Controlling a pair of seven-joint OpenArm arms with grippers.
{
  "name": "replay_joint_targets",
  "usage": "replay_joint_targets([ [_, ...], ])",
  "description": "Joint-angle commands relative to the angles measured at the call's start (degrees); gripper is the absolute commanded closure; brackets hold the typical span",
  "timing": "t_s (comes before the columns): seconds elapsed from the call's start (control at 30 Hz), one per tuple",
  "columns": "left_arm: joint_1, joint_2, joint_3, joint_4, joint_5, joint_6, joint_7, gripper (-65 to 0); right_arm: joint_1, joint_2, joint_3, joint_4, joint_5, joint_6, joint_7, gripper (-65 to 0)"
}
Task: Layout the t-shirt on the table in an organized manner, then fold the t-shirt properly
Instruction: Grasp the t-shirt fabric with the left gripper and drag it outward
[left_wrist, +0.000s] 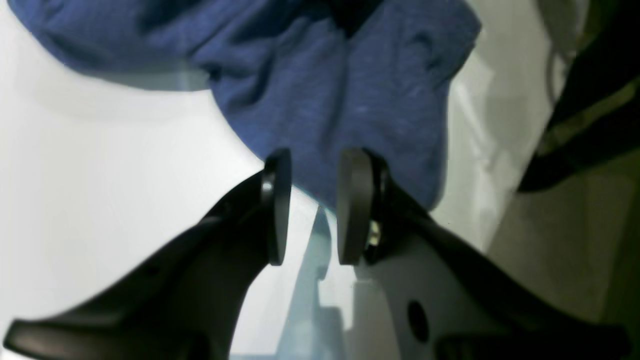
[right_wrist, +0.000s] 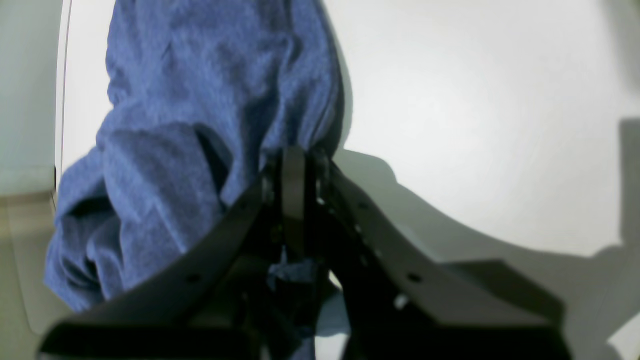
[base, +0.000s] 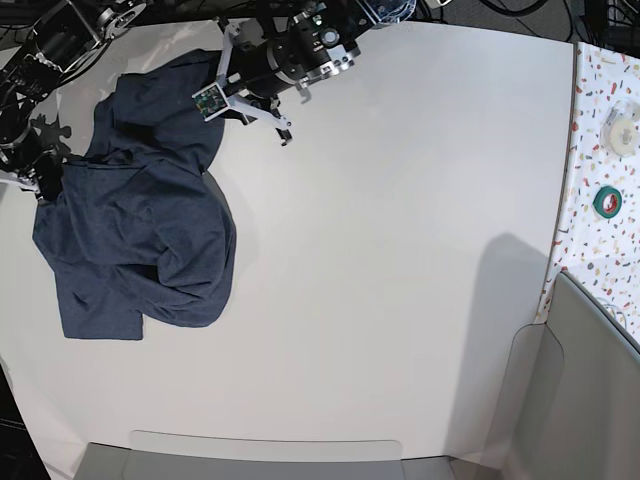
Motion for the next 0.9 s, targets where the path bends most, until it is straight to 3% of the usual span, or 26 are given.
replay_joint_targets([
  [0.0,-1.66,0.86,0.18,0.35,0.11,0.38,-3.49,-16.1,-0.52,0.30,-0.36,0.17,-3.70,-0.75,-2.87,0.0],
  [0.13,-3.06,1.12,-0.17,-3.34,-3.23,0.29,-6.66,-16.1,-1.31,0.38,-0.36,0.35,-3.70,-0.75,-2.96,0.0],
  [0.27,-8.25,1.65,0.18,-9.59,-11.76,0.29,-7.01,-16.1,-1.48,1.09,-0.36,0.17,-3.70,-0.75,-2.96,0.0],
  [0.53,-13.09,6.13,0.36,-21.37,-25.03,0.12,-12.46,-16.1,-2.01,1.53,-0.44,0.09,-3.70,-0.75,-2.87,0.0],
  [0.6,-13.17,7.01,0.36,-22.95,-27.23,-1.73,-13.60,-16.1,-2.10,1.44,-0.44,0.00,-3.70,-0.75,-2.87,0.0],
  [0.73,-12.82,10.09,0.36,-26.91,-29.34,-8.85,-13.95,-16.1,-2.10,1.44,-0.44,0.00,-3.70,-0.75,-2.87,0.0],
  [0.87,-13.26,11.22,0.18,-33.50,-29.16,-9.38,-14.13,-16.1,-2.10,1.44,-0.44,0.00,-3.70,-0.75,-2.87,0.0],
])
